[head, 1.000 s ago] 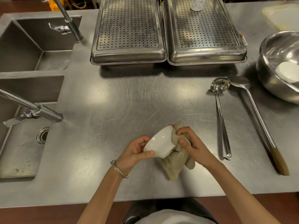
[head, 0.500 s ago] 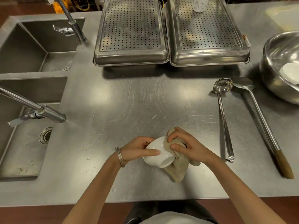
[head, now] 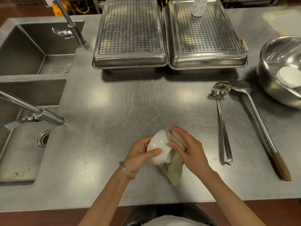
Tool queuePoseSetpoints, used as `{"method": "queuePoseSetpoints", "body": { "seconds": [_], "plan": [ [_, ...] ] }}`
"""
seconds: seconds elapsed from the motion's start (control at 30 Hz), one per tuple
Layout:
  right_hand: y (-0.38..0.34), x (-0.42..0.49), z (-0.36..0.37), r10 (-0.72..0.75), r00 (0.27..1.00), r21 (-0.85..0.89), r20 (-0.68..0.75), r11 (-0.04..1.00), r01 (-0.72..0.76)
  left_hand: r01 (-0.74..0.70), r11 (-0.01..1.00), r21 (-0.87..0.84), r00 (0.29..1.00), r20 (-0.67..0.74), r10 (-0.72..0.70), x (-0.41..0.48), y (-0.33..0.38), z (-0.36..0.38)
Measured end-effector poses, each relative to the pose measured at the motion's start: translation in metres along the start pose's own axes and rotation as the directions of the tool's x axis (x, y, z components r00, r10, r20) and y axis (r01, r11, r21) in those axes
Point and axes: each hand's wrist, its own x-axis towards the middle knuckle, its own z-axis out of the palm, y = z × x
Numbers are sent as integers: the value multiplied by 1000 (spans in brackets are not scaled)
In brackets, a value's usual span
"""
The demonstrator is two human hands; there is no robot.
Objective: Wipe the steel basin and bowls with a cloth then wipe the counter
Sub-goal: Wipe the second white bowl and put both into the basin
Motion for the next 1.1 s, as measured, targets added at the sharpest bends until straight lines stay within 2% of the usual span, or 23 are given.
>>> {"method": "queuePoseSetpoints", "body": {
  "seconds": [0.07,0.17,0.23,0.3,0.37,0.43,0.6,0.73,0.77,0.83,0.93,1.0,1.1],
  "plan": [
    [0,2,-3,-1,1000,23,-25,1000,2,-37,999,-1,999,8,37,-3,1,2],
    [6,14,-11,151,988,254,-37,957,-137,-113,993,-19,993,20,113,-12,-1,4],
    [9,17,-13,238,969,481,69,843,-242,-121,992,-39,992,32,123,-14,-1,4],
    [12,20,-14,259,953,600,160,741,-302,-87,996,-24,994,67,89,-12,0,1],
    [14,23,-16,246,949,568,198,760,-316,-25,1000,5,992,125,25,-10,0,-3],
    [14,28,-19,204,957,470,205,838,-279,29,999,32,985,171,-34,-8,1,-8],
    [2,35,-16,71,945,194,319,971,-139,115,987,114,987,103,-127,1,7,-9],
    [-1,28,-2,-46,983,-67,177,996,59,113,989,99,992,41,-117,3,3,-2],
    [-2,25,0,-54,992,-45,111,997,59,83,994,67,996,22,-85,2,2,0],
    [-2,22,-1,50,999,145,-19,988,-47,3,1000,-9,1000,-9,-3,-3,1,2],
    [4,20,-5,253,966,383,-55,899,-214,-77,987,-143,997,-40,72,-10,0,9],
    [6,19,-7,275,958,434,-82,875,-214,-76,981,-179,997,-25,72,-9,3,11],
    [-1,18,-15,210,971,439,-112,887,-141,-45,991,-124,996,70,54,-4,14,9]
  ]
}}
